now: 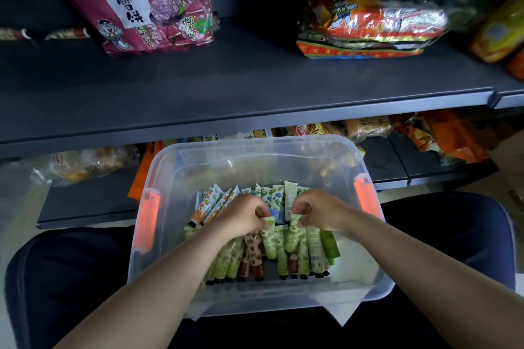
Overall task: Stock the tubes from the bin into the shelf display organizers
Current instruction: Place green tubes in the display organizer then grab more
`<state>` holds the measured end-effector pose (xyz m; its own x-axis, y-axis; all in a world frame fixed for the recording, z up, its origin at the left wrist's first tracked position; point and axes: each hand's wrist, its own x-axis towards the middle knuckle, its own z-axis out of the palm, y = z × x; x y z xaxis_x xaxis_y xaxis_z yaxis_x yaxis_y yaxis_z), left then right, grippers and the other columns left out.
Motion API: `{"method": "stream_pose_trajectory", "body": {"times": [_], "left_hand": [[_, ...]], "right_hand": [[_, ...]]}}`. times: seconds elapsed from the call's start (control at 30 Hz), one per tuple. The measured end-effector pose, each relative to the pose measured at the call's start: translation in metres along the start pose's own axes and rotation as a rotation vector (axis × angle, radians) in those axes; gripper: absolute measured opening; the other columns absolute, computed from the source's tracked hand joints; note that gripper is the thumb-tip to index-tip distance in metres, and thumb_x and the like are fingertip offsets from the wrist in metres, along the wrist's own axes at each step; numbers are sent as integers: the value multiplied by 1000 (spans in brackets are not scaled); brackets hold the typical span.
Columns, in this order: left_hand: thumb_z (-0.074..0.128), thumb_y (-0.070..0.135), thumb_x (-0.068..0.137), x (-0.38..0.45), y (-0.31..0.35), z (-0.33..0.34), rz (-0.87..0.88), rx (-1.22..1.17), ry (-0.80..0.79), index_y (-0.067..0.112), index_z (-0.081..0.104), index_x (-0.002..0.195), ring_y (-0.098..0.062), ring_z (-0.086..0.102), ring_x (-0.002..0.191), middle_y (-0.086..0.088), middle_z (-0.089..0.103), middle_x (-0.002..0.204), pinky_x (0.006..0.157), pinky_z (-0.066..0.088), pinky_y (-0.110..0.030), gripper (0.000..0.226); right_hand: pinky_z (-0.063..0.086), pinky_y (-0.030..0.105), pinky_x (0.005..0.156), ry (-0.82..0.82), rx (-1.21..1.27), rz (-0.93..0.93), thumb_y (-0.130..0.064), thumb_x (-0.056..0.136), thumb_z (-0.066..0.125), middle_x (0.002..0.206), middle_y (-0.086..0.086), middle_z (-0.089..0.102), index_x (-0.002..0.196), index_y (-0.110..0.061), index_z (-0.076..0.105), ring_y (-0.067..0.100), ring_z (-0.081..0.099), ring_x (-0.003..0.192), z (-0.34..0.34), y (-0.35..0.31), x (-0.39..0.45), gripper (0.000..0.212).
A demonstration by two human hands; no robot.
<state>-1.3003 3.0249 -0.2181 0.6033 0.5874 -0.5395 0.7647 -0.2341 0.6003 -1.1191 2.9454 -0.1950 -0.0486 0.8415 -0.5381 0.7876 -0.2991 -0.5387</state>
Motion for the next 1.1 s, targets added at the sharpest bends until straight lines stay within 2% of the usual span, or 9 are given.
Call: {"method": "stream_pose_trajectory", "body": {"times": [0.1, 0.3, 0.4, 0.47, 0.6, 0.73, 0.87, 0.97, 1.1], "left_hand": [[78, 18, 73, -4, 18, -21, 30, 25, 21, 15, 72, 90, -11, 62, 80, 3, 67, 88, 70, 47, -22, 19], [76, 14, 75, -21, 63, -72, 146, 98, 100, 8, 73, 95, -5, 59, 72, 0, 70, 91, 64, 40, -16, 20], [75, 14, 76, -36, 92, -104, 206, 176, 147, 5, 73, 95, -13, 61, 80, -5, 72, 97, 70, 42, -22, 21], [75, 14, 75, -50, 113, -127, 243, 248, 197, 5, 73, 97, -15, 63, 87, -4, 71, 99, 72, 42, -22, 23], [72, 17, 78, -85, 154, -172, 350, 422, 309, 13, 72, 97, -14, 64, 91, -1, 71, 98, 77, 46, -24, 20], [71, 22, 82, -122, 194, -218, 417, 527, 418, 16, 70, 102, -11, 58, 91, 3, 67, 102, 76, 41, -22, 22], [73, 21, 80, -158, 234, -270, 459, 519, 543, 17, 70, 99, 3, 53, 71, 20, 56, 74, 61, 37, -9, 20], [77, 23, 76, -178, 260, -306, 481, 532, 634, 17, 71, 96, 5, 56, 73, 16, 63, 81, 58, 38, -2, 21], [80, 24, 72, -193, 283, -344, 512, 582, 728, 17, 73, 92, 2, 60, 76, 12, 66, 81, 74, 49, -20, 22]], "right_hand": [[39, 18, 71, 57, -34, -29, -15, 82, 71, 94, -6, 55, 106, -10, 64, 9, 52, 86, -26, -12, -6, 25], [48, 24, 80, 162, -72, -132, -23, 80, 73, 88, -14, 59, 90, -24, 63, 10, 58, 87, -88, -42, -25, 15], [45, 13, 72, 216, -84, -181, -20, 80, 73, 95, -4, 64, 97, -15, 68, 9, 59, 86, -121, -65, -42, 19], [41, 5, 65, 256, -132, -217, -18, 80, 73, 90, -5, 63, 97, -13, 68, 7, 58, 83, -142, -82, -56, 19], [44, 11, 65, 347, -194, -296, -17, 81, 71, 84, -6, 62, 93, -14, 67, 3, 56, 73, -181, -116, -86, 13], [41, 8, 64, 430, -288, -366, -23, 80, 73, 83, -13, 58, 96, -19, 64, 3, 55, 75, -224, -154, -112, 18], [42, 3, 63, 532, -281, -442, -19, 79, 74, 79, -15, 60, 87, -23, 61, -6, 56, 67, -271, -194, -144, 16], [44, 5, 64, 614, -263, -485, -18, 76, 77, 76, -15, 63, 82, -25, 63, -10, 56, 62, -305, -222, -163, 16], [48, 15, 70, 720, -256, -506, -20, 74, 78, 79, -12, 68, 85, -19, 70, -1, 60, 67, -344, -245, -172, 13]]}}
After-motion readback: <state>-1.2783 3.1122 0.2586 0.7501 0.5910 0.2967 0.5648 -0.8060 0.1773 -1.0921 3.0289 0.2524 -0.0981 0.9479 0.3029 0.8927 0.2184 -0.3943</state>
